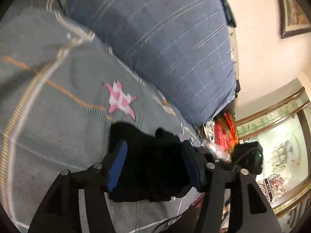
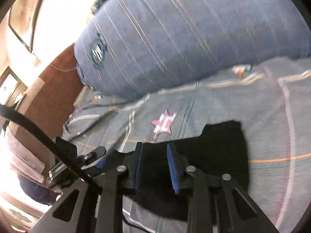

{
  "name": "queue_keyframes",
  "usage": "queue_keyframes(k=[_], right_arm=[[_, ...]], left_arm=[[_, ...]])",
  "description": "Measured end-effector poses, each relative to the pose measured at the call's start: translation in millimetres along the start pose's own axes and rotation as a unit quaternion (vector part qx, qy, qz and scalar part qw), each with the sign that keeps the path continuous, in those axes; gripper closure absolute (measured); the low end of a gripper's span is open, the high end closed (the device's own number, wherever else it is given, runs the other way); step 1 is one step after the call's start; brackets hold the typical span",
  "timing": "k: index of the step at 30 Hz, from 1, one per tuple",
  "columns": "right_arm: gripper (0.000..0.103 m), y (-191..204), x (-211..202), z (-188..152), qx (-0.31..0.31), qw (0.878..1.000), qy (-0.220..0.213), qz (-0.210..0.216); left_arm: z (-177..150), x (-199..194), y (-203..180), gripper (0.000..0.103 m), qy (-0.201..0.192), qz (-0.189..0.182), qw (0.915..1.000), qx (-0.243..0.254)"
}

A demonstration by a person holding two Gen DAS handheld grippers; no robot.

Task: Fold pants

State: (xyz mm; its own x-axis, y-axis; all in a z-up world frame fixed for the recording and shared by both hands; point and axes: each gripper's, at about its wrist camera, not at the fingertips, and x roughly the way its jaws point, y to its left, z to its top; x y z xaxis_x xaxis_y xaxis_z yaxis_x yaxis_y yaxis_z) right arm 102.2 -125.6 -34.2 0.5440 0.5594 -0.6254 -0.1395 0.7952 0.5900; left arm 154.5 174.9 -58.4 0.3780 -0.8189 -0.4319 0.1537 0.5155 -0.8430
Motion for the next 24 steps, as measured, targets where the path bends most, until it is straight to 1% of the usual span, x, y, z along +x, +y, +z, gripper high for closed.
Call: queue_keyframes(k=[2,3,4,5,6,7,8,11,13,14,15,16,17,18,19,20,21,22,24], right_arm=[[0.075,7.5,35.2,-15.8,-0.003,0.998,0.061,0.026],[0.075,20.1,52.9,-32.1,-0.025,0.994,0.099,0.040],[0.075,30.6,61.5,-47.0,-0.049,0.990,0.124,0.046],[0.075,40.5,67.6,-58.9,-0.077,0.987,0.137,0.046],[0.074,47.4,71.3,-68.3,-0.103,0.983,0.144,0.043],[0.074,52.0,72.2,-74.4,-0.122,0.981,0.145,0.040],[0.074,53.2,69.7,-76.2,-0.128,0.981,0.143,0.039],[0.074,42.5,51.2,-69.2,-0.113,0.984,0.131,0.047],[0.072,30.1,29.2,-64.0,-0.105,0.987,0.112,0.046],[0.068,23.9,16.8,-61.2,-0.102,0.989,0.096,0.041],[0.062,15.8,3.9,-57.1,-0.098,0.992,0.074,0.033],[0.058,9.7,-7.0,-54.4,-0.091,0.994,0.055,0.020],[0.052,0.3,-17.4,-52.9,-0.084,0.996,0.036,0.003],[0.050,-9.0,-26.3,-49.0,-0.076,0.997,0.019,-0.017],[0.050,-20.5,-32.8,-44.1,-0.061,0.998,0.007,-0.033],[0.050,-29.0,-36.2,-42.1,-0.048,0.998,0.001,-0.038],[0.050,-37.3,-42.7,-41.6,-0.031,0.999,-0.006,-0.040],[0.050,-45.0,-47.7,-41.1,-0.017,0.999,-0.012,-0.038],[0.050,-53.3,-56.3,-42.9,-0.008,0.999,-0.019,-0.037]], left_arm=[[-1.4,6.2,0.6,0.047,0.006,0.001,1.0000,-0.004],[-2.0,7.4,-0.4,0.046,0.008,0.000,1.0000,-0.001],[-2.5,7.3,-1.2,0.045,0.010,0.000,1.0000,0.001],[-3.0,7.3,-2.2,0.043,0.011,0.002,0.9999,0.004],[-3.3,7.0,-2.3,0.039,0.011,0.003,0.9999,0.005],[-3.9,6.4,-1.8,0.035,0.009,0.006,0.9999,0.003],[-4.9,5.7,-0.6,0.034,0.007,0.007,0.9999,0.001],[-12.3,4.5,0.5,0.030,0.014,-0.004,0.9999,0.000],[-19.5,6.6,-5.0,0.025,0.020,-0.001,0.9997,0.016],[-23.7,10.3,-10.9,0.025,0.024,0.004,0.9992,0.031],[-26.3,14.8,-16.3,0.025,0.028,0.010,0.9985,0.045],[-30.5,23.6,-26.7,0.038,0.041,0.026,0.9960,0.075],[-32.8,29.4,-34.7,0.056,0.050,0.042,0.9931,0.097],[-34.3,33.7,-41.7,0.089,0.055,0.069,0.9891,0.118],[-33.2,37.9,-51.1,0.092,0.063,0.081,0.9856,0.135],[-29.8,39.4,-60.8,0.092,0.071,0.063,0.9854,0.141],[-26.2,39.0,-69.7,0.093,0.069,0.058,0.9847,0.149],[-20.7,38.7,-81.8,0.092,0.063,0.063,0.9824,0.164],[-4.8,41.0,-101.5,0.093,0.052,0.069,0.9783,0.188]])
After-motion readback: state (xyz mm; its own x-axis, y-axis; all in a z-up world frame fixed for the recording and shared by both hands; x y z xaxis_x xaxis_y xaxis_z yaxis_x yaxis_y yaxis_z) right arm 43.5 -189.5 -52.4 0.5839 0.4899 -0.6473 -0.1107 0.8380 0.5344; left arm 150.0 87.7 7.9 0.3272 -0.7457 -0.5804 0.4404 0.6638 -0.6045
